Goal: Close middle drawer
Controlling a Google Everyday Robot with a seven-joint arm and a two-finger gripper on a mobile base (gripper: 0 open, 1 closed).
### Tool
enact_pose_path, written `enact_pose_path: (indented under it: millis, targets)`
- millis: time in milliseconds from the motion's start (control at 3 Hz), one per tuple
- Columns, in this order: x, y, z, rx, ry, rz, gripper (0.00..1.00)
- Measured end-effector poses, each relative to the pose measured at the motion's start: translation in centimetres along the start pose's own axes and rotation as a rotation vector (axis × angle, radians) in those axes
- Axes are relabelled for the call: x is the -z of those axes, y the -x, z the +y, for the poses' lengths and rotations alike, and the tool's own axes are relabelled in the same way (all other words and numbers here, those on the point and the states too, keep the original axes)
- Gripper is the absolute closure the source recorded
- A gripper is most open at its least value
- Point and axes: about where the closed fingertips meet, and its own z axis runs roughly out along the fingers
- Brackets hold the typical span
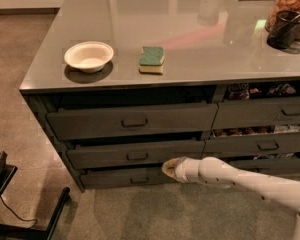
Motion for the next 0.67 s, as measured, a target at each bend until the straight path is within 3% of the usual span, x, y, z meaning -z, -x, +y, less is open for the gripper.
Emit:
enact_pose_path:
  millis: [333,667]
  targets:
    - [4.9,1.9,1.4,-0.064,-0.014,0.048,1.00]
    - [5.9,3.0,4.2,-0.041,0.035,0.056,0.81]
